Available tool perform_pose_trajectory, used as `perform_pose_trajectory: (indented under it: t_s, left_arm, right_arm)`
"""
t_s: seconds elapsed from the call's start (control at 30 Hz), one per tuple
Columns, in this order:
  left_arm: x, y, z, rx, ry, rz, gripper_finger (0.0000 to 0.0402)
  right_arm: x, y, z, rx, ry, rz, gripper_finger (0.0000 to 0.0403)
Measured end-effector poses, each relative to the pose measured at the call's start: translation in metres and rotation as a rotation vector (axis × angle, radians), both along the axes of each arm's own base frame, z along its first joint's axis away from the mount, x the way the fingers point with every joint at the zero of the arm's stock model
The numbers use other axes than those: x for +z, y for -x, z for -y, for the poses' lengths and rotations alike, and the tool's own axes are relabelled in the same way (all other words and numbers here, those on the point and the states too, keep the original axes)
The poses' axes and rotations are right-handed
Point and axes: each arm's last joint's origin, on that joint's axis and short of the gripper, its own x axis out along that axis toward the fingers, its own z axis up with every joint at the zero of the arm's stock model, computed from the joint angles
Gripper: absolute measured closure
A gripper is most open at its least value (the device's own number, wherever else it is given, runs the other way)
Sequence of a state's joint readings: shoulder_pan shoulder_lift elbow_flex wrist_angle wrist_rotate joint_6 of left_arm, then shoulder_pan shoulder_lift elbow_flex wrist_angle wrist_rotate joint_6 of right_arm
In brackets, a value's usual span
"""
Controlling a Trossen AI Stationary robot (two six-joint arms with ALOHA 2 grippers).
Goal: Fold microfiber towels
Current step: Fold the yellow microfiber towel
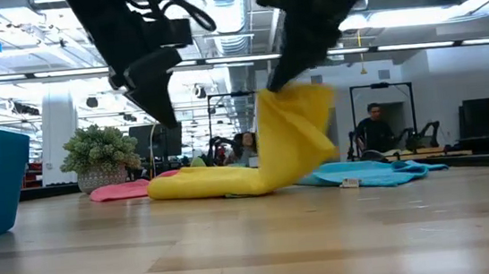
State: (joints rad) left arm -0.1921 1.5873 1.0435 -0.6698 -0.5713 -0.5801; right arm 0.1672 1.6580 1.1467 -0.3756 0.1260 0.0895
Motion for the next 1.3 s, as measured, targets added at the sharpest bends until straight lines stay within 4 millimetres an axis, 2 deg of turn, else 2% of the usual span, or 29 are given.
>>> perform_pose_trajectory:
  t_s: [0.3,0.6,0.8,1.0,1.3]
  left_arm:
    - [0.011,0.013,-0.001,0.047,-0.015,0.015,0.0402]
    - [-0.033,0.031,-0.001,0.126,0.089,0.034,0.0402]
    - [-0.053,0.034,-0.006,0.146,0.131,0.122,0.0402]
    - [-0.063,0.028,-0.015,0.106,0.17,0.193,0.0402]
    - [-0.091,0.012,-0.022,0.046,0.261,0.216,0.0402]
  right_arm:
    - [0.009,-0.011,0.017,0.041,-0.016,0.125,0.0401]
    - [0.012,-0.015,0.019,0.11,-0.039,0.169,0.0401]
    - [0.012,-0.014,0.02,0.078,-0.056,0.159,0.0401]
    - [0.01,-0.012,0.014,0.075,-0.076,0.14,0.0401]
    - [0.007,-0.007,-0.003,0.058,-0.132,0.095,0.0401]
